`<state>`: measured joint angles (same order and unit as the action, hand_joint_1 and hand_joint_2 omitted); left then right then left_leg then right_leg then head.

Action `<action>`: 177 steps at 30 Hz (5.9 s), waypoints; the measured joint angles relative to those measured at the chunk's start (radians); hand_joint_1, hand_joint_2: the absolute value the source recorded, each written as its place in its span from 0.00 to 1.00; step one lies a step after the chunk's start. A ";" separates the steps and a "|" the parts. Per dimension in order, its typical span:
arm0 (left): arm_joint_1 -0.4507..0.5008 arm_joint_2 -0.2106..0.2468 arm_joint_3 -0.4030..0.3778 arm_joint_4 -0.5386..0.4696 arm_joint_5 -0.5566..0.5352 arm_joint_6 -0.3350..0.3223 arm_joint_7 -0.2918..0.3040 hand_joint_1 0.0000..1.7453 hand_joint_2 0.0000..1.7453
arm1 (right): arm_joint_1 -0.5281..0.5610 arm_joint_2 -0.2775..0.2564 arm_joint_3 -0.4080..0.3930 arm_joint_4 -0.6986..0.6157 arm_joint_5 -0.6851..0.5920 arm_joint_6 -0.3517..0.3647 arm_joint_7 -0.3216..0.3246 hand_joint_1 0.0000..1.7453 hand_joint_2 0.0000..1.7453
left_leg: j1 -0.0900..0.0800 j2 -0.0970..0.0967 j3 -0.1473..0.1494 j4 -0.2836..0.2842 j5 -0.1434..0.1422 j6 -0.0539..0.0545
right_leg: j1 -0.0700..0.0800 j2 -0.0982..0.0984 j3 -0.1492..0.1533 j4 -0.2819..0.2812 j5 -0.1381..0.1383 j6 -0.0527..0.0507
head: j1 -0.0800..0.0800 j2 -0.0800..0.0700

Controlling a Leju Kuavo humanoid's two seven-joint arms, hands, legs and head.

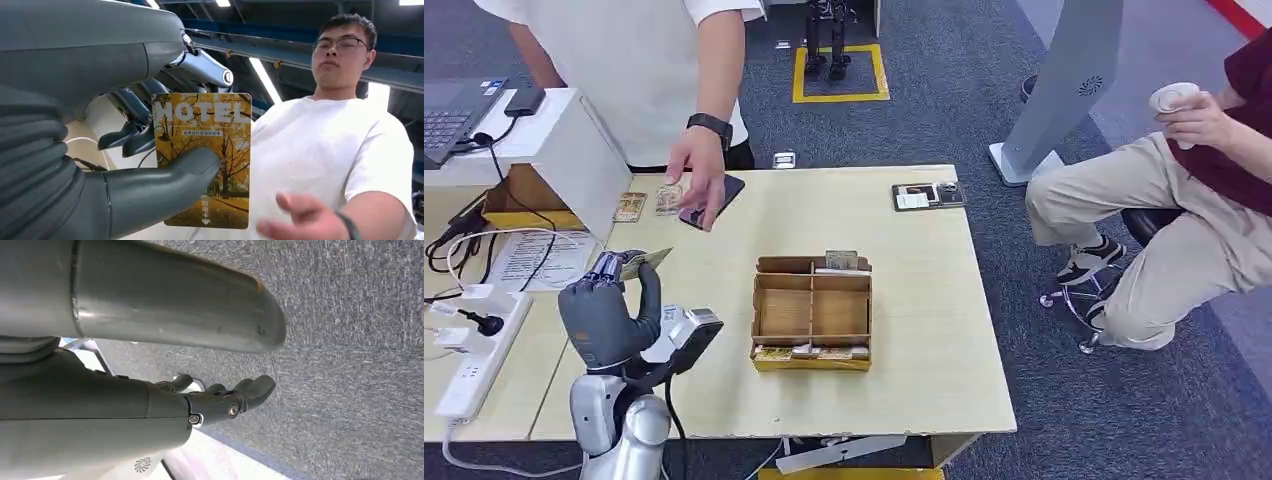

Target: Pass the card to the sensor for recognition and then transmit it.

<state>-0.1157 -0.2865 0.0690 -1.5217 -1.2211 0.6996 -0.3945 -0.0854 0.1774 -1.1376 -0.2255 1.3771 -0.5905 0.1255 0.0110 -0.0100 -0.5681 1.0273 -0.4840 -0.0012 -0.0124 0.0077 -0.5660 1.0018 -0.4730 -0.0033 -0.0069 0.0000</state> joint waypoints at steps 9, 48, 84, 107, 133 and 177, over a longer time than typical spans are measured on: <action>-0.004 -0.001 0.010 -0.010 -0.007 0.000 -0.011 1.00 1.00 | 0.000 0.000 0.003 0.000 0.004 0.001 -0.001 0.00 0.00 | 0.000 0.000 0.000 0.000 0.000 0.000 | 0.000 0.000 0.000 0.000 0.000 0.000 | 0.000 0.000; -0.211 -0.017 0.006 0.208 0.035 -0.001 0.067 0.00 1.00 | -0.008 0.000 0.029 0.001 -0.002 0.005 -0.020 0.00 0.00 | 0.000 0.000 -0.002 0.000 0.001 0.001 | 0.000 0.000 -0.001 0.000 0.001 0.000 | 0.000 0.000; 0.180 0.239 -0.433 -0.128 0.295 -0.001 -0.131 0.00 0.00 | 0.004 -0.007 0.019 0.001 -0.037 -0.006 -0.031 0.00 0.00 | 0.000 0.000 -0.003 0.000 0.000 0.000 | 0.000 0.000 -0.002 0.000 0.000 0.001 | 0.000 0.000; 0.098 0.290 -0.506 0.099 -0.103 0.000 0.189 0.00 1.00 | 0.004 -0.016 0.019 0.001 -0.025 -0.003 -0.014 0.00 0.00 | 0.000 0.000 -0.003 0.000 0.000 0.000 | 0.000 0.000 -0.002 0.000 0.000 0.001 | 0.000 0.000; 0.037 0.327 -0.547 0.223 -0.158 0.000 0.292 0.00 1.00 | 0.004 -0.017 0.019 0.001 -0.034 -0.003 -0.016 0.00 0.00 | 0.000 0.000 -0.003 0.000 0.000 0.000 | 0.000 0.000 -0.002 0.000 0.000 0.001 | 0.000 0.000; 0.103 0.227 -0.396 0.044 -0.169 0.001 0.082 0.00 1.00 | 0.004 -0.017 0.019 0.001 -0.052 -0.004 -0.017 0.00 0.00 | -0.001 0.000 -0.003 0.000 0.000 0.000 | 0.000 0.000 -0.003 0.000 0.001 0.000 | 0.000 0.000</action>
<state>-0.0131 -0.0595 -0.3269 -1.4778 -1.3901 0.7004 -0.3128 -0.0809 0.1602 -1.1189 -0.2243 1.3252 -0.5947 0.1083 0.0105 -0.0103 -0.5713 1.0277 -0.4841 -0.0009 -0.0128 0.0072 -0.5687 1.0015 -0.4722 -0.0028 -0.0069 0.0000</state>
